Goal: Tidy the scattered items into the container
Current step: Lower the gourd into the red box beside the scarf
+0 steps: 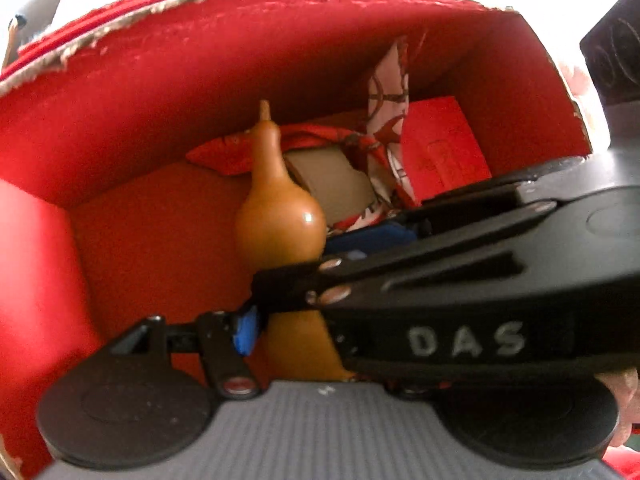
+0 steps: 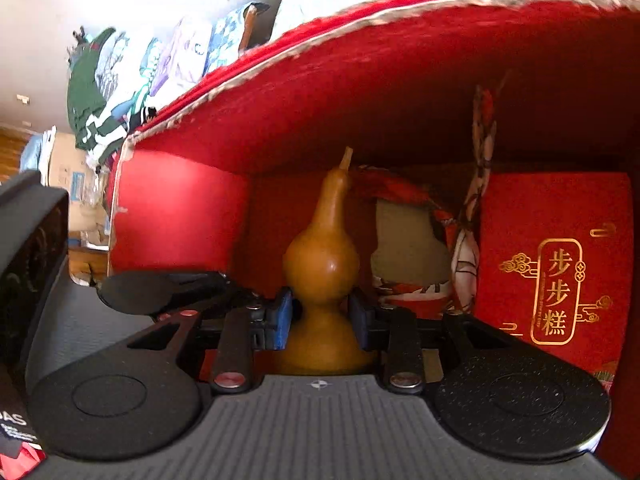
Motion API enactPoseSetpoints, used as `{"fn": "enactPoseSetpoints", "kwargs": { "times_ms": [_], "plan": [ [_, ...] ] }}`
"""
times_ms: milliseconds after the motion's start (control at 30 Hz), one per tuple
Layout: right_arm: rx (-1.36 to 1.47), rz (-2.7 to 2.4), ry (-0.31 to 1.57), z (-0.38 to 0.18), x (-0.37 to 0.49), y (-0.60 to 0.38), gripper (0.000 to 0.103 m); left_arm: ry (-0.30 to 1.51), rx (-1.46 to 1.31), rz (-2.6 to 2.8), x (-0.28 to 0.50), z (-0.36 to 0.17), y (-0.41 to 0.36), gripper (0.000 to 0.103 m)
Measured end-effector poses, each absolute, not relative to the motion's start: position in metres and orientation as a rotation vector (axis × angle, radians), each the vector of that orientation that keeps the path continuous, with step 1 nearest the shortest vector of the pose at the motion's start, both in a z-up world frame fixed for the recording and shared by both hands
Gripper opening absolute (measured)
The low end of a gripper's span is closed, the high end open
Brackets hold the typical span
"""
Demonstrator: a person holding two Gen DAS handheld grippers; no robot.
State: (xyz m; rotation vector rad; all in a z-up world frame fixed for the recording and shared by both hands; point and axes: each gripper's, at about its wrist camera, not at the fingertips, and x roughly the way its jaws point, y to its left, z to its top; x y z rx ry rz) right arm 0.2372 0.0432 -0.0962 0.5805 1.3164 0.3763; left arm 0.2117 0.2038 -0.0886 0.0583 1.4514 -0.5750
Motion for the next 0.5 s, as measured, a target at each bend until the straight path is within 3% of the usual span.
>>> {"fn": "enactPoseSetpoints", "kwargs": {
  "times_ms": [267,500],
  "plan": [
    [0.722,0.324,1.281,-0.099,0.229,0.019,0.039,1.471,0.051,-0.560,0.211,-0.091,0.205,0.065],
    [0.620,0.379,1.296,-0.094,0.230,0.031,0.046,1.476,0.042,-0.575,0.208,-0.091,0.206,0.067]
  ]
}}
